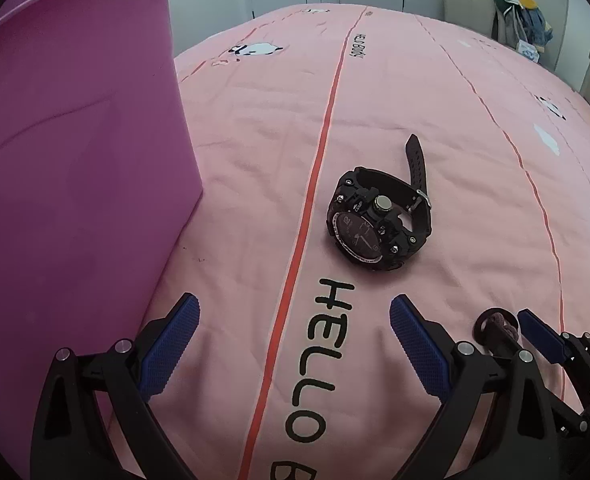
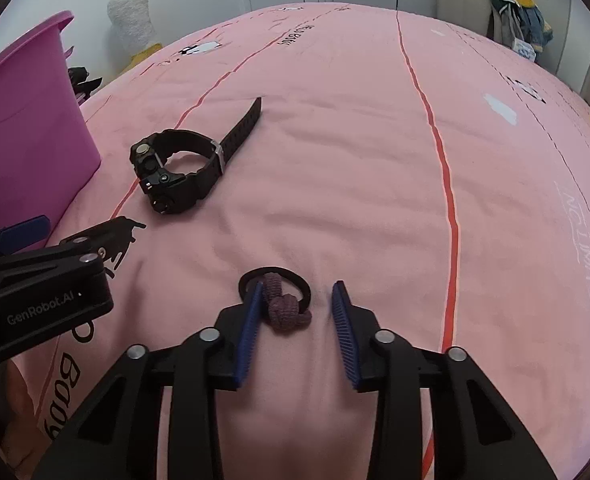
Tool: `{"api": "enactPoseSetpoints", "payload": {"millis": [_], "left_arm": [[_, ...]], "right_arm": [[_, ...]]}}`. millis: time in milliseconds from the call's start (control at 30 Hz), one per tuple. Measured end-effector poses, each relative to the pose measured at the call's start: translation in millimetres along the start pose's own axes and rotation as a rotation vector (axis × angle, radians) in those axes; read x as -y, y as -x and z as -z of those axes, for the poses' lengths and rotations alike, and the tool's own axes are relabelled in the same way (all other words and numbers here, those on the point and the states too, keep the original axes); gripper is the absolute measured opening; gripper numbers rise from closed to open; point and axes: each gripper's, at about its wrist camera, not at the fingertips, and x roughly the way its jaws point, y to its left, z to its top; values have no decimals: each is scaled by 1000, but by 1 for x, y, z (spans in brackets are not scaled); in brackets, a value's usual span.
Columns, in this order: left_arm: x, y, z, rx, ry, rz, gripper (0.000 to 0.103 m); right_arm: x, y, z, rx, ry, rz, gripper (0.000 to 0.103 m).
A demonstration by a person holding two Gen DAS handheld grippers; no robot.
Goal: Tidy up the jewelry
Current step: 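Grasp the dark scrunchie with the right tool while the left tool grasps the black watch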
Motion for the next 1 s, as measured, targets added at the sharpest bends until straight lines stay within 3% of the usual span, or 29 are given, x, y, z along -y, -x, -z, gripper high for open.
{"api": "enactPoseSetpoints", "payload": {"millis": [267,533,633,667,767,1000], "left_arm": [[4,-12,-7,-3,12,14,94],[30,-28,-34,-3,9,55,94],[42,-40,-41,-12,-16,38,94],[44,-43,-41,-13,-25,34,93],[48,-48,-40,-29,-36,79,67],[42,-34,-27,-22,-26,81,66]], "right_arm": [[8,6,0,43,-15,-6,19],[18,5,0,36,-49,-32,19],[18,5,0,36,-50,-38,19],[19,5,0,37,-50,-40,19],[20,7,0,41,-56,-43,19],[25,14,2,44,-71,-51,19]]}}
